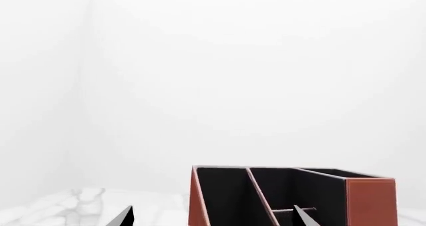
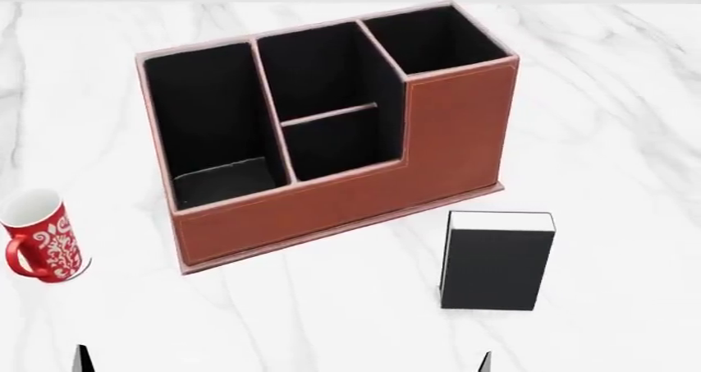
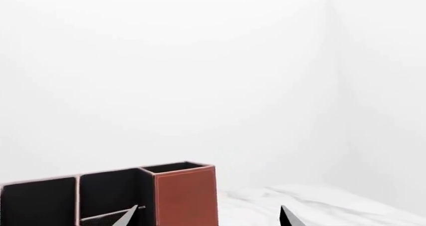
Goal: Pick up the book and place it in the back compartment of the caddy.
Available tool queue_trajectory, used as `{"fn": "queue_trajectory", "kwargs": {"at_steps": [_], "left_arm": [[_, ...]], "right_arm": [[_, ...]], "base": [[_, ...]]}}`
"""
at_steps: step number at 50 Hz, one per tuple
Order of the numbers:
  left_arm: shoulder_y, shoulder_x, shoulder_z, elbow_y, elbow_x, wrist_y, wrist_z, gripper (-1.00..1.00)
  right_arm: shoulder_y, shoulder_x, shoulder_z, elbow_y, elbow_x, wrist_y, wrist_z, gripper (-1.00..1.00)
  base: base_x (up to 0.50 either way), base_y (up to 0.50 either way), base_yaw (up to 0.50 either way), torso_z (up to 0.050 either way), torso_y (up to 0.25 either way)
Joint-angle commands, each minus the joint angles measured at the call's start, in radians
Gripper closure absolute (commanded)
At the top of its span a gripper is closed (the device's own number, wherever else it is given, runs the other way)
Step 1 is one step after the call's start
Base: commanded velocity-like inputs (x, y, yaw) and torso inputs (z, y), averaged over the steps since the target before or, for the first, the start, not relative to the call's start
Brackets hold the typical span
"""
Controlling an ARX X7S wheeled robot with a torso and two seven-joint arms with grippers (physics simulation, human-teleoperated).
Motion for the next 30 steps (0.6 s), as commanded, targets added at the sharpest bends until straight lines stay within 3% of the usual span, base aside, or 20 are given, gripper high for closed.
{"fn": "queue_trajectory", "kwargs": {"at_steps": [1, 30], "left_arm": [[0.005, -0.006, 0.005, 0.013, 0.001, -0.007, -0.010, -1.00], [0.004, -0.021, 0.020, 0.024, -0.010, -0.017, -0.025, -1.00]], "right_arm": [[0.004, 0.007, -0.008, 0.004, 0.007, 0.002, 0.005, -1.00], [-0.010, 0.022, -0.025, 0.002, 0.002, -0.052, 0.022, -1.00]], "base": [[0.00, -0.20, 0.00, 0.000, 0.000], [0.00, -0.19, 0.00, 0.000, 0.000]]}}
